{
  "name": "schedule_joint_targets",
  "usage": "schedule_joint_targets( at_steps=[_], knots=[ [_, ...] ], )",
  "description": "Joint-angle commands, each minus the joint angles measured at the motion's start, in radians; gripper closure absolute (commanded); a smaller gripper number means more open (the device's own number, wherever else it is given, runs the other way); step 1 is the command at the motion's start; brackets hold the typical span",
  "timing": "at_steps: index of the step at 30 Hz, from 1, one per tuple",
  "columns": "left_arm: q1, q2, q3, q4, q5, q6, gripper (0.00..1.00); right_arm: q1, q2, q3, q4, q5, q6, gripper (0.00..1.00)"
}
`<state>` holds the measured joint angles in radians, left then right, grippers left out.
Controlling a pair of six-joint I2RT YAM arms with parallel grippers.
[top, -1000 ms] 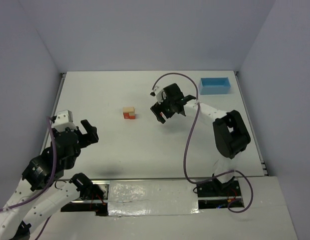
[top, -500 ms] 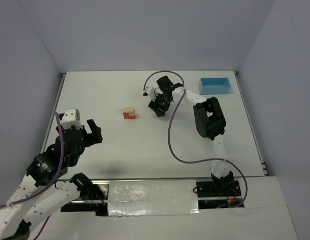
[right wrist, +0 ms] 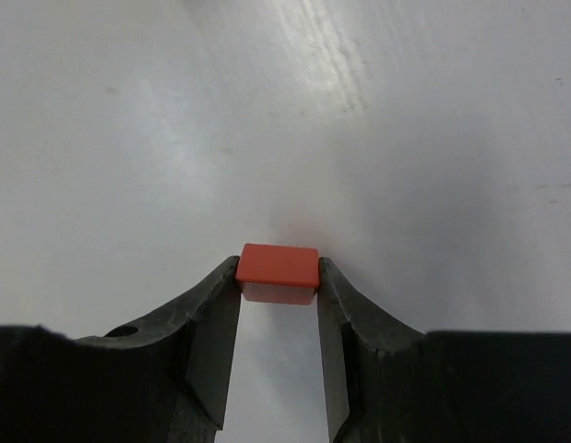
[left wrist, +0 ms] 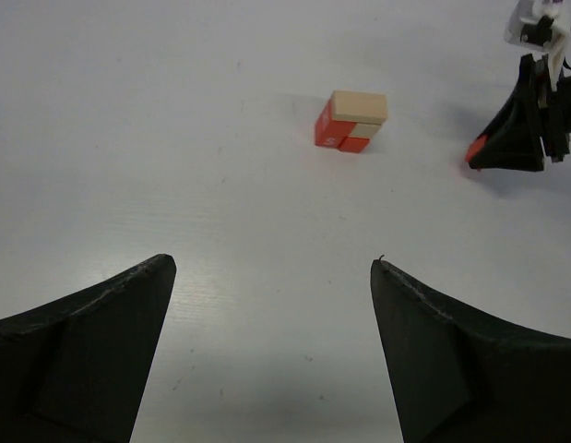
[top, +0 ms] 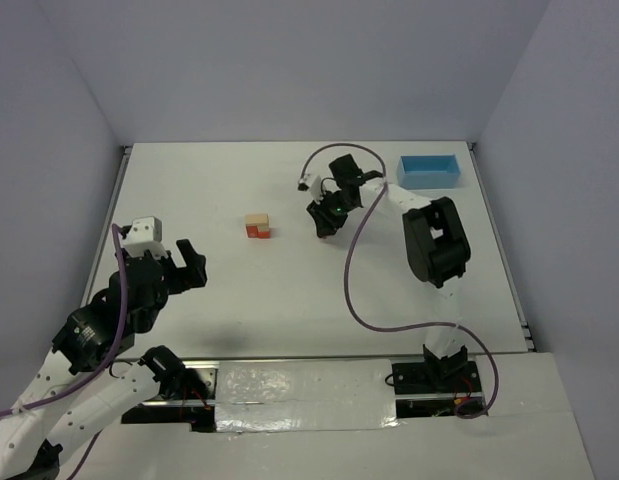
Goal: Build the wood block tower
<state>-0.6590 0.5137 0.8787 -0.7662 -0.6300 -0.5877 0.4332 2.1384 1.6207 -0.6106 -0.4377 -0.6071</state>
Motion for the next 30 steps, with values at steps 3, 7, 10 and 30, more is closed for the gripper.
schedule_joint_targets(
  at_steps=[3,7,10,30],
  knots=[
    [-0.005,-0.032,-0.032,0.195,0.313,0.147,0.01,-0.017,-0.404,-0.308,0.389,-0.52,0.353,0.94],
    [-0.007,0.005,-0.046,0.4,0.788,0.042,0.02,0.012,-0.668,-0.718,1.32,-0.855,1.072,1.0],
    [-0.013,-0.001,-0.124,0.629,1.015,-0.018,0.05,0.022,-0.741,-0.881,1.7,-0.857,1.407,1.0],
    [-0.225,0.261,-0.136,1.022,0.862,-0.099,0.14,0.188,-1.465,-1.065,1.094,-0.352,1.113,1.0]
  ],
)
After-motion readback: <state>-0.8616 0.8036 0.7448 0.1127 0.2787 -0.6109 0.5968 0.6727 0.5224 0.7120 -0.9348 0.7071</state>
